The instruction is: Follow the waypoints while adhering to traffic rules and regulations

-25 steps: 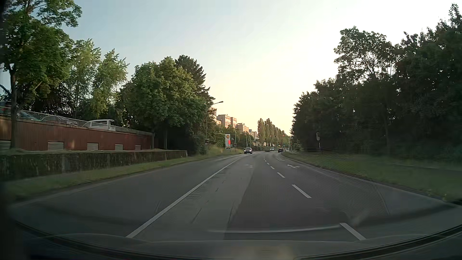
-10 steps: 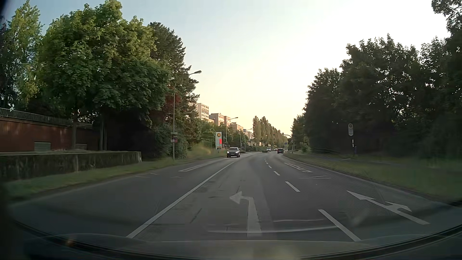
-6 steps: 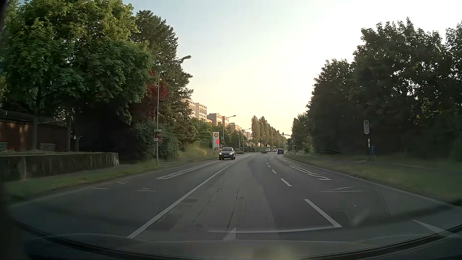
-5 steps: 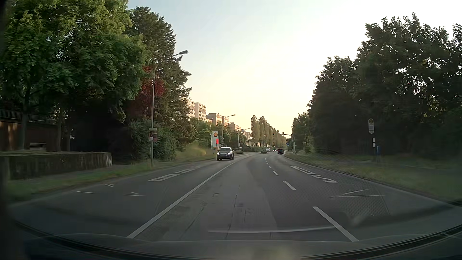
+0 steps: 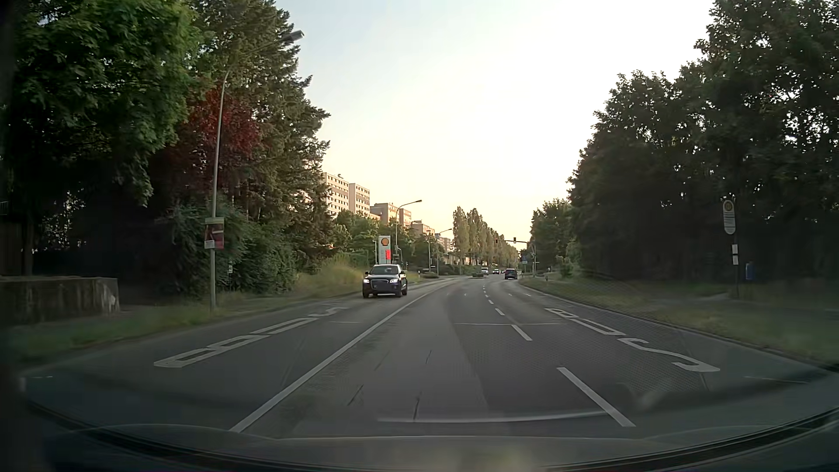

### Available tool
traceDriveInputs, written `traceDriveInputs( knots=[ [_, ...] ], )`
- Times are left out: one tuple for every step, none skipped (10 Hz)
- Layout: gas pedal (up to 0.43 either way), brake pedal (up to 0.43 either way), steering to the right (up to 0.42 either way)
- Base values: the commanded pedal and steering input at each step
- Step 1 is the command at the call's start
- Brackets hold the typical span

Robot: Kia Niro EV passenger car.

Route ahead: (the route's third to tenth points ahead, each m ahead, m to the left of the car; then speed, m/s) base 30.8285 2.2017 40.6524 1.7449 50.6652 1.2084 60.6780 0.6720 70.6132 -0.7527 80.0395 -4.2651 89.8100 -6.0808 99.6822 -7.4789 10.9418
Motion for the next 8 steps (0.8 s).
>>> traceDriveInputs(
  knots=[
    [0.0,0.03,0.005],
    [0.0,0.024,0.005],
    [0.0,0.024,0.005],
    [0.0,0.03,0.005],
    [0.0,0.03,0.005],
    [0.0,0.03,0.005],
    [0.0,0.03,0.005],
    [0.0,0.03,0.005]
  ],
)
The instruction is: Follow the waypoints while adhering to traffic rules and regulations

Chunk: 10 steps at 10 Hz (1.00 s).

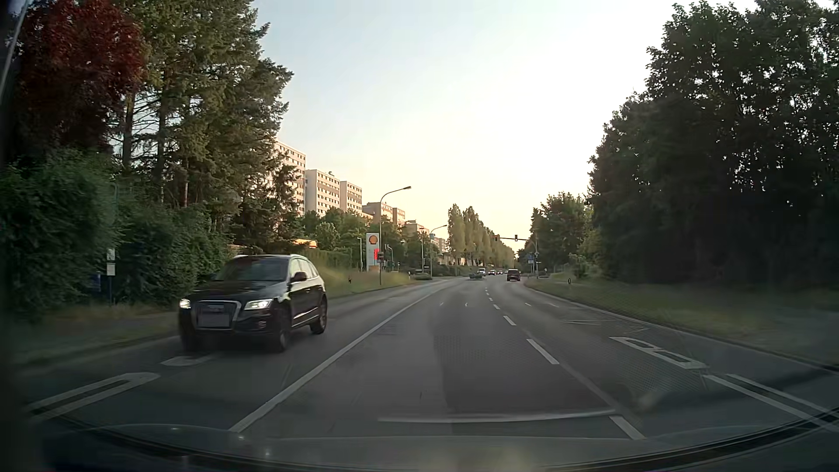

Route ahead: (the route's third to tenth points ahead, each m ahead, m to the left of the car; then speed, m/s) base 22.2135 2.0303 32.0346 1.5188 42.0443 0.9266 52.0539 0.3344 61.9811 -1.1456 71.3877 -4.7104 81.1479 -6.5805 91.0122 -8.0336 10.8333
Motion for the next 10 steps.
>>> traceDriveInputs(
  knots=[
    [0.0,0.037,0.005],
    [0.0,0.03,0.005],
    [0.0,0.03,0.005],
    [0.0,0.03,0.005],
    [0.0,0.03,0.005],
    [0.0,0.03,0.005],
    [0.0,0.03,0.005],
    [0.0,0.037,0.005],
    [0.0,0.043,0.005],
    [0.0,0.049,0.005]
  ],
)
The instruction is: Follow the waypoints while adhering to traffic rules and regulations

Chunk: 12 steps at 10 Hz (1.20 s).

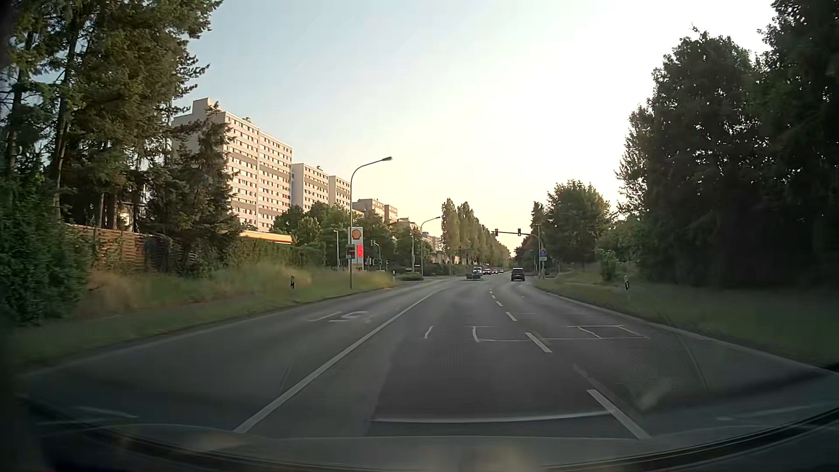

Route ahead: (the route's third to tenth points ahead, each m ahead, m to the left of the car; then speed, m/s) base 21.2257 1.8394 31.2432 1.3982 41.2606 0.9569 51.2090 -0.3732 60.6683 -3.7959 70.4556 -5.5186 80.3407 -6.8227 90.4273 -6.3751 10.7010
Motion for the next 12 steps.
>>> traceDriveInputs(
  knots=[
    [0.0,0.055,0.005],
    [0.0,0.055,0.005],
    [0.0,0.055,0.006],
    [0.0,0.055,0.006],
    [0.0,0.061,0.007],
    [0.0,0.073,0.008],
    [0.0,0.085,0.007],
    [0.0,0.104,0.008],
    [0.0,0.104,0.008],
    [0.0,0.11,0.008],
    [0.0,0.116,0.007],
    [0.0,0.128,0.007]
  ],
)
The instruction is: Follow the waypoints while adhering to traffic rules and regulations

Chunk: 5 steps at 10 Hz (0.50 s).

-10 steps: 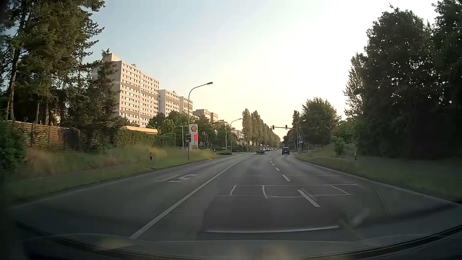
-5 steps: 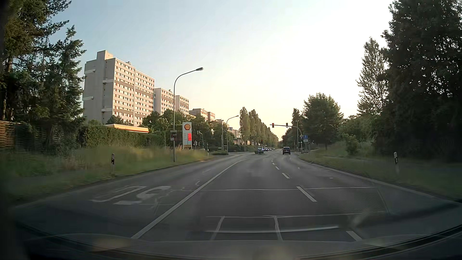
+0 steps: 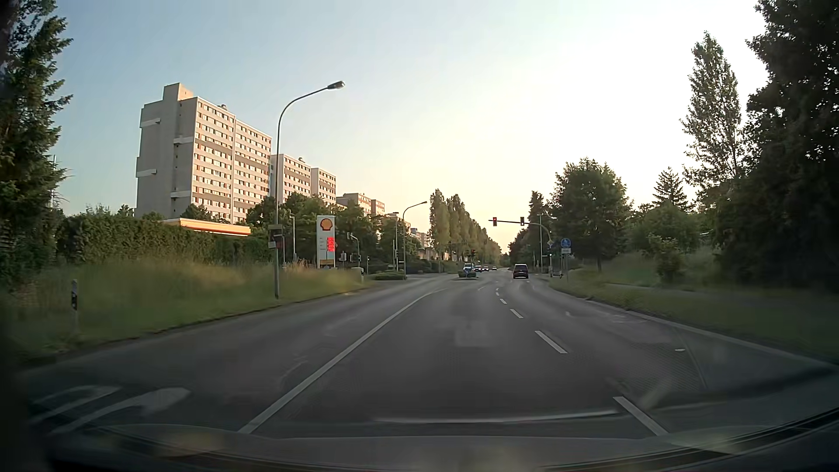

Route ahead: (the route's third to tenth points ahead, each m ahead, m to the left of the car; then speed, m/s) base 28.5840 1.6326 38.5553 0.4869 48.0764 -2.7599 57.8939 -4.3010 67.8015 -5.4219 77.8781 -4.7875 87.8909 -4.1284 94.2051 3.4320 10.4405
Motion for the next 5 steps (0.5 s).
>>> traceDriveInputs(
  knots=[
    [0.0,0.128,0.008],
    [0.0,0.134,0.008],
    [0.0,0.14,0.008],
    [0.0,0.152,0.008],
    [0.0,0.159,0.008]
  ],
)
